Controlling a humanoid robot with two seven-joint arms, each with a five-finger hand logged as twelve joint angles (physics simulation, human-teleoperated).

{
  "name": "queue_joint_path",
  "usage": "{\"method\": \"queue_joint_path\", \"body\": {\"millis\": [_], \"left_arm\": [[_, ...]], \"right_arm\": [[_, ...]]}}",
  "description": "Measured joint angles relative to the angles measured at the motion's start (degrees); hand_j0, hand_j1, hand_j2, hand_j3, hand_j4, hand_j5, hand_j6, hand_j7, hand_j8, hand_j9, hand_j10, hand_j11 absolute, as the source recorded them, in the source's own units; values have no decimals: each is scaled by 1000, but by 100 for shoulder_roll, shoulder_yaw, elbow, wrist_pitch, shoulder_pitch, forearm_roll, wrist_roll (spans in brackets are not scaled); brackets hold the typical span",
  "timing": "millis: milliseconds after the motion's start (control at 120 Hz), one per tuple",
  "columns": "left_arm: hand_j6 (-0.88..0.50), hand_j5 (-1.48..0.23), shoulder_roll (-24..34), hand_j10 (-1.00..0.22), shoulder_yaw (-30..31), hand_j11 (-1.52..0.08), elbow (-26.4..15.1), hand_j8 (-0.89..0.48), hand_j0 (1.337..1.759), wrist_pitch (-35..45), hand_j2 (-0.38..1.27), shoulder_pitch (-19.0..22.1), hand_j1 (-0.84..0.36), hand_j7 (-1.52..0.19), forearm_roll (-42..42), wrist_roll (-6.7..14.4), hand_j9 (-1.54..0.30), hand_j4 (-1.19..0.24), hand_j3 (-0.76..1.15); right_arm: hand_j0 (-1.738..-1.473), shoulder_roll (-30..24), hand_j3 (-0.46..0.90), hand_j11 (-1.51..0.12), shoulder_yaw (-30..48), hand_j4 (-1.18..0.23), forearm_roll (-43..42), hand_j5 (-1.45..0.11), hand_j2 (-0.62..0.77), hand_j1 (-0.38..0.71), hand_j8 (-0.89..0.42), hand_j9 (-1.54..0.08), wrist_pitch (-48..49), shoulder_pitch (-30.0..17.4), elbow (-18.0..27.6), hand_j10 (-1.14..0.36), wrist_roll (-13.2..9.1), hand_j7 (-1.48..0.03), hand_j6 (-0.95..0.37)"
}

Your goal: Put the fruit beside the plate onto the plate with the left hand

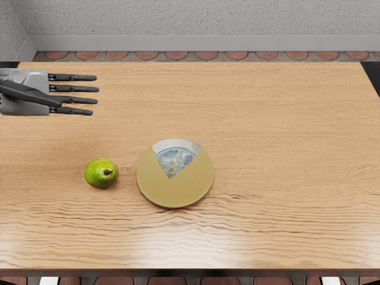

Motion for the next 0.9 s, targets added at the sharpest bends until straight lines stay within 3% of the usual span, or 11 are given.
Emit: {"method": "queue_joint_path", "body": {"millis": [150,283,350,408,642,758,900], "left_arm": [[-238,-317,-9,-240,-4,-318,-29,-238,1658,0,46,-101,54,-317,73,0,-318,-239,0],[-238,-317,-96,-240,-142,-318,-37,-239,1658,0,47,-227,54,-318,820,0,-318,-239,0],[-239,-318,-310,-241,-208,-319,-96,-240,1658,0,47,-442,53,-318,1566,0,-319,-240,0],[-240,-319,-498,-242,-236,-319,-391,-241,1658,1,47,-677,53,-319,2451,0,-319,-241,0],[-247,-321,-849,-247,-44,-321,-1352,-247,1658,358,49,-652,53,-321,5402,0,-321,-247,0],[-249,-322,-832,-248,146,-322,-1722,-249,1658,828,50,-646,53,-322,6396,0,-322,-249,0],[-249,-321,-840,-249,218,-320,-1860,-249,1658,1018,50,-625,55,-320,6870,0,-320,-249,0]], "right_arm": [[-1658,0,0,-38,-1,-29,0,-38,-6,-314,-29,-38,1,5,7,-29,8,-38,-29],[-1658,0,0,-38,0,-29,0,-38,-6,-314,-29,-38,1,14,9,-29,13,-38,-29],[-1658,0,0,-38,0,-29,0,-38,-6,-314,-29,-38,1,16,9,-29,14,-38,-29],[-1658,0,0,-38,0,-29,0,-38,-6,-314,-29,-38,1,16,9,-29,14,-38,-29],[-1658,0,0,-38,0,-29,0,-38,-6,-314,-29,-38,1,17,9,-29,14,-38,-29],[-1658,0,0,-38,0,-29,0,-38,-6,-314,-29,-38,1,18,9,-29,15,-38,-29],[-1658,0,0,-38,0,-29,0,-38,-6,-314,-29,-38,1,18,9,-29,15,-38,-29]]}}
